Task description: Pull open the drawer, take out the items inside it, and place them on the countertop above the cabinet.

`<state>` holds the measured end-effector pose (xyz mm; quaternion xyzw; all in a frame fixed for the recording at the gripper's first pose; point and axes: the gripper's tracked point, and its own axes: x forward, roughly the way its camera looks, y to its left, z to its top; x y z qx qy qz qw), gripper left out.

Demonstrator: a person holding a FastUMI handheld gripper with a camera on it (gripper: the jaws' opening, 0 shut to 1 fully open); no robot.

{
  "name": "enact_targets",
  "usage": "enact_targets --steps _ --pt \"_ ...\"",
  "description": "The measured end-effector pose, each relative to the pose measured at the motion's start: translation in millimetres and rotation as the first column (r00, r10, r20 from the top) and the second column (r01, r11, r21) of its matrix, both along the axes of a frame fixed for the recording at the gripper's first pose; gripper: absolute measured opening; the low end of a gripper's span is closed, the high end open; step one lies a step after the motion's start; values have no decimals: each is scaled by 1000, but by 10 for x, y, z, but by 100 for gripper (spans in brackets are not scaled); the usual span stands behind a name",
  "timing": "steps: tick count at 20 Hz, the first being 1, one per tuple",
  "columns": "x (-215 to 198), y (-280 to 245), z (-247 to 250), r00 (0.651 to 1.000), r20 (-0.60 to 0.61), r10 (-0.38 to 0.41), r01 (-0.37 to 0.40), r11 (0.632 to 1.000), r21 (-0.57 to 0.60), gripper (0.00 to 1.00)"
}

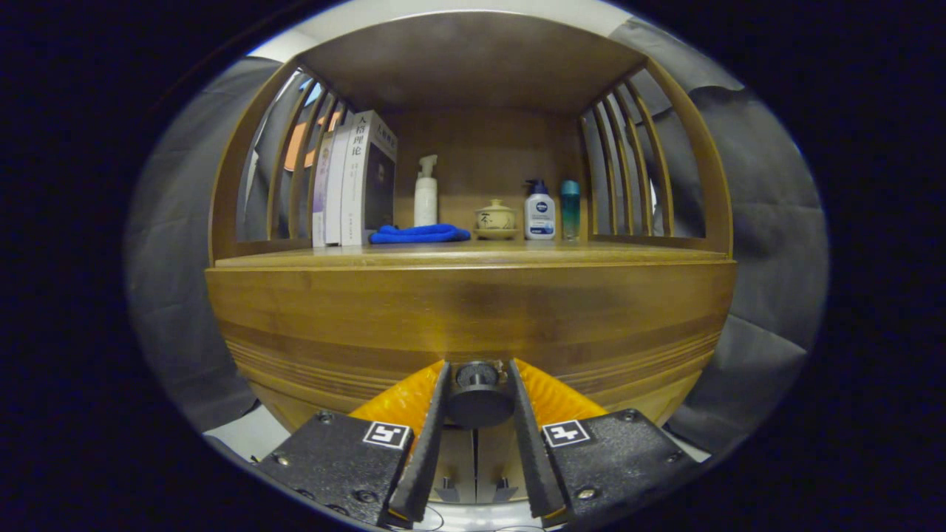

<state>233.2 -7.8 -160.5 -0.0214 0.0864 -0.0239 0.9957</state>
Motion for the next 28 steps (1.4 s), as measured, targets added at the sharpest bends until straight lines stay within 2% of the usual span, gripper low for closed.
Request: enact_targets --steps 22,25,28 --pt "-16 -14 -145 997 -71 -3 5 1000 25 55" --pt "-22 -10 -152 997 -74 -3 6 999 42 47" --pt "-27 -16 -148 997 -71 -3 4 1000 14 44"
